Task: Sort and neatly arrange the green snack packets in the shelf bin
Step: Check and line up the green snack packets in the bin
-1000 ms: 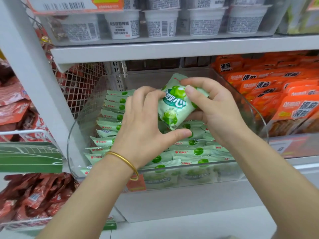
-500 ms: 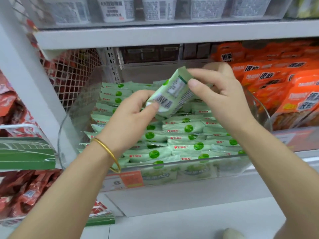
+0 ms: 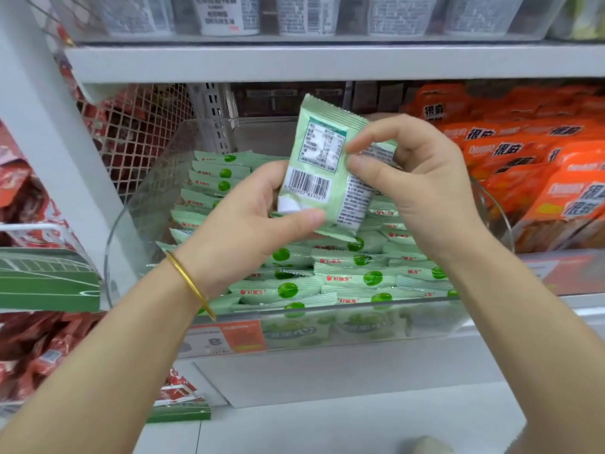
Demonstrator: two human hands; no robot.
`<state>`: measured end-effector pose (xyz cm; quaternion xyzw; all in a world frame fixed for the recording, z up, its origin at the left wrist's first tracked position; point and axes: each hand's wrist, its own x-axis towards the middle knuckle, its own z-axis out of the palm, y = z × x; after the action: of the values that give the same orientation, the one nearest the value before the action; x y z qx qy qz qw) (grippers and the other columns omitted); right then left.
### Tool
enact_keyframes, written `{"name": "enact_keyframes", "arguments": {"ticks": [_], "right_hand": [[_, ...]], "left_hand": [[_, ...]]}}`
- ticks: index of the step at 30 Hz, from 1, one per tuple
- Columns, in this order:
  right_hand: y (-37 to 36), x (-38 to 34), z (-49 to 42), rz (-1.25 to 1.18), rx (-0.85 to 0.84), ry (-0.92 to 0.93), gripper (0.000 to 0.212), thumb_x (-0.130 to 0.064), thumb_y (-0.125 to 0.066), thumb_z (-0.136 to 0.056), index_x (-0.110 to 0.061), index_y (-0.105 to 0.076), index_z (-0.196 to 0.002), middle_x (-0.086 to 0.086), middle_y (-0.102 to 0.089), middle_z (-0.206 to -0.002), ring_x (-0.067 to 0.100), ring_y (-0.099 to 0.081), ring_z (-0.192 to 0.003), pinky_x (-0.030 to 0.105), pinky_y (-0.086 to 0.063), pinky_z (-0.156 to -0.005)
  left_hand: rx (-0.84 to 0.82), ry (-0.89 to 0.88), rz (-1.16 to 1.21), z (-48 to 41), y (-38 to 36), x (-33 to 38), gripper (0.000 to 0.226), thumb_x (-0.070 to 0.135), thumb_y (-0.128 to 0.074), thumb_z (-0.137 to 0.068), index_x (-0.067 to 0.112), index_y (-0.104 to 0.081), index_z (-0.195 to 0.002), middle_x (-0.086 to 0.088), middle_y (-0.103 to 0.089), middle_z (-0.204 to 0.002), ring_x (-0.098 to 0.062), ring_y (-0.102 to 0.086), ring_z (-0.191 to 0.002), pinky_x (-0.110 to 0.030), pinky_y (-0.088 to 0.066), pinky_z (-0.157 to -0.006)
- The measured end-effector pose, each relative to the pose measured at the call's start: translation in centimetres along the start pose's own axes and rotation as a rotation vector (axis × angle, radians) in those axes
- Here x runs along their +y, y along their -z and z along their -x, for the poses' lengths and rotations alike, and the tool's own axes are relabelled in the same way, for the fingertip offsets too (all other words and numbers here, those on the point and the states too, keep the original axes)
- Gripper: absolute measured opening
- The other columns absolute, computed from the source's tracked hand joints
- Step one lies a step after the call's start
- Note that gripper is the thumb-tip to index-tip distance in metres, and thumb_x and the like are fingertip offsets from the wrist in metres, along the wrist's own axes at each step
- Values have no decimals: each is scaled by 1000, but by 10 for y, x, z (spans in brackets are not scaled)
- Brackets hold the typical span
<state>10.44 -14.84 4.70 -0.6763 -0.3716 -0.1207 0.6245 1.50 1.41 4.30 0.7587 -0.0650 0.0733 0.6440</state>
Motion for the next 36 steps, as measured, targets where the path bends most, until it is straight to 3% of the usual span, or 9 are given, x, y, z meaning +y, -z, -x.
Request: {"name": "enact_keyframes", "arguments": {"ticks": [3, 7, 17, 22, 27, 31, 34, 36], "right_hand": [[1, -2, 1, -125, -24, -43, 17, -6, -71, -76, -22, -69, -80, -7, -68, -87, 14, -62, -91, 41, -48, -90], [5, -3, 1, -126, 1, -74, 16, -6, -70, -75, -21, -70, -81, -6, -69, -87, 15, -64, -91, 38, -49, -88], [8, -4, 3, -172, 43, -145, 16, -1, -67, -80, -16, -69, -83, -6, -69, -84, 9, -63, -83, 28, -51, -77], [8, -4, 4, -210, 59, -194, 15, -1, -66, -81, -15, -69, -84, -6, -69, -80, 7, -63, -77, 24, -50, -72], [7, -2, 4, -205, 84, -238, 11, -13, -69, -74, -22, -71, -80, -5, -70, -83, 11, -63, -80, 30, -50, -72], [7, 1, 4, -175, 116, -297, 10, -15, -70, -70, -24, -71, -76, 4, -70, -91, 20, -63, -85, 41, -51, -76], [5, 1, 5, -203, 81, -364, 5, -20, -69, -72, -21, -72, -76, 2, -68, -85, 18, -60, -78, 31, -51, -64], [3, -1, 6, -282, 45, -395, 16, -22, -59, -86, -17, -73, -82, 5, -68, -94, 19, -62, -83, 27, -53, -60]], "left_hand": [[-6, -13, -35, 2, -3, 1, 48, -7, -63, -81, 12, -50, -124, 0, -66, -113, -8, -64, -99, -22, -53, -82], [-42, -29, -59, 3, -3, 2, 56, -1, -65, -77, 15, -48, -128, 4, -66, -116, -8, -62, -104, -19, -50, -85], [-116, -82, -73, 2, -9, 8, 69, -17, -59, -80, 14, -39, -138, 4, -59, -127, -7, -56, -114, -21, -47, -94], [-119, -91, -58, 1, -9, 8, 73, -16, -58, -81, 16, -35, -142, 4, -57, -131, -8, -54, -117, -26, -48, -95], [-101, -94, -52, 1, -9, 8, 70, -4, -59, -77, 17, -38, -140, 5, -59, -129, -8, -55, -116, -26, -49, -94], [3, -37, 78, 0, -9, 7, 55, -2, -57, -85, 17, -43, -135, -2, -61, -124, -20, -63, -108, -33, -55, -84], [206, 37, 194, -2, -8, 8, 38, -1, -48, -93, 16, -46, -126, -11, -63, -113, -18, -69, -81, -27, -56, -63], [336, 72, 192, -4, -7, 8, 26, 4, -46, -95, 19, -49, -116, -14, -64, -103, -13, -65, -68, -27, -53, -57]]}}
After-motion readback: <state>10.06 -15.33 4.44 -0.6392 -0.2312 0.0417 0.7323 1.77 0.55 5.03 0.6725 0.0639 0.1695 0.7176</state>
